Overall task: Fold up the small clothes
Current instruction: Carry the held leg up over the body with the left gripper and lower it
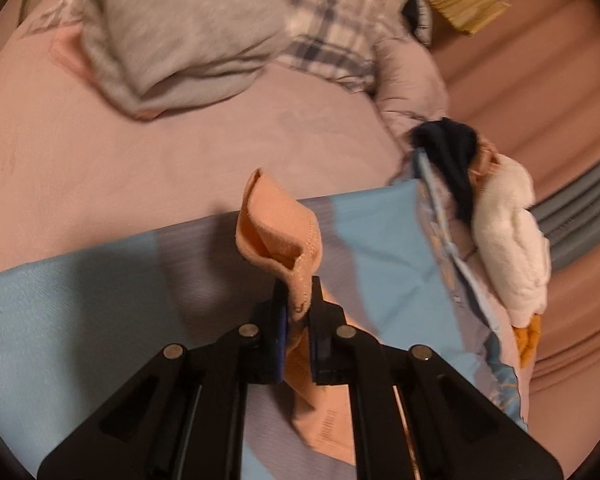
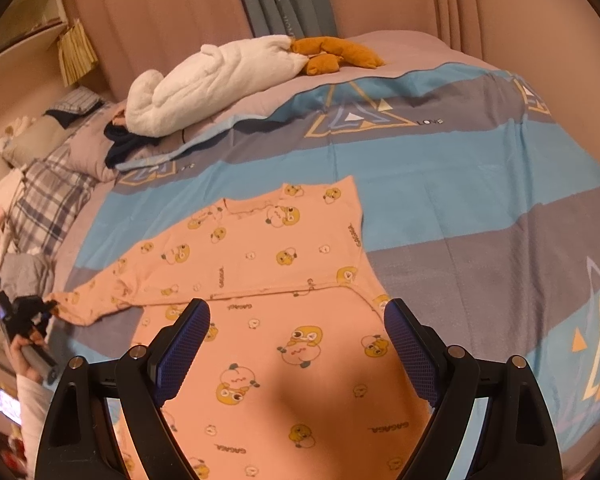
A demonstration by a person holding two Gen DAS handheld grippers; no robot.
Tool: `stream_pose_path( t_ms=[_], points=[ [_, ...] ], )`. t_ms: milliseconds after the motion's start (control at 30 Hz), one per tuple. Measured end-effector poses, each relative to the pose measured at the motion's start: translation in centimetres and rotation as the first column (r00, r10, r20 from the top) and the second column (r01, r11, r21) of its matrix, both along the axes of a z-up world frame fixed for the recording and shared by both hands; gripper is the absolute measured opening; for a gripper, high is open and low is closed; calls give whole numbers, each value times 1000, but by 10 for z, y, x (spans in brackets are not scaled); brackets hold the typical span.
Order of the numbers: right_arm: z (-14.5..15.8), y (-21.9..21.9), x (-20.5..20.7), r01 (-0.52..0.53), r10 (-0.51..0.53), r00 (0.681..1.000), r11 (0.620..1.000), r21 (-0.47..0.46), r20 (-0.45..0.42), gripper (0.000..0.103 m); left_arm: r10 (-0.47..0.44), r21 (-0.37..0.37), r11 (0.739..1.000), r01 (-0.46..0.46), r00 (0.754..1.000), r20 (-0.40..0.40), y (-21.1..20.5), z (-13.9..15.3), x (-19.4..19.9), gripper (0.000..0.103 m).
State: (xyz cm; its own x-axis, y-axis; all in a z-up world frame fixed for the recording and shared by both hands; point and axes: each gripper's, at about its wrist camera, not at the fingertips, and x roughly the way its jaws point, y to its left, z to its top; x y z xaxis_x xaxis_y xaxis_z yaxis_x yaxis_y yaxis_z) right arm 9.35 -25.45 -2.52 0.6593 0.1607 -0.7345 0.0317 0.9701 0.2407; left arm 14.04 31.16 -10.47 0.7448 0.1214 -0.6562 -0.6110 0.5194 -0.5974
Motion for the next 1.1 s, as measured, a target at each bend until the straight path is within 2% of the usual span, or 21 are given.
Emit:
stream_pose_path(
  t_ms=[233,467,800,1100],
  points=[
    [-1,-8,-2,11,-11,1000,1000,23,1,88,-135,117,985,131,991,27,-51,49,14,8],
    [2,-18,-8,21,-22,1000,998,53,19,88,-285,181,945,273,958,44,-106,75,35,8],
    [0,-34,-16,52,-53,998,996,70,23,88,-472,254,855,453,882,16,-186,86,57,8],
    [-2,-47,-20,86,-88,996,993,84,21,88,-593,277,765,582,804,-52,-244,76,68,8]
  ],
)
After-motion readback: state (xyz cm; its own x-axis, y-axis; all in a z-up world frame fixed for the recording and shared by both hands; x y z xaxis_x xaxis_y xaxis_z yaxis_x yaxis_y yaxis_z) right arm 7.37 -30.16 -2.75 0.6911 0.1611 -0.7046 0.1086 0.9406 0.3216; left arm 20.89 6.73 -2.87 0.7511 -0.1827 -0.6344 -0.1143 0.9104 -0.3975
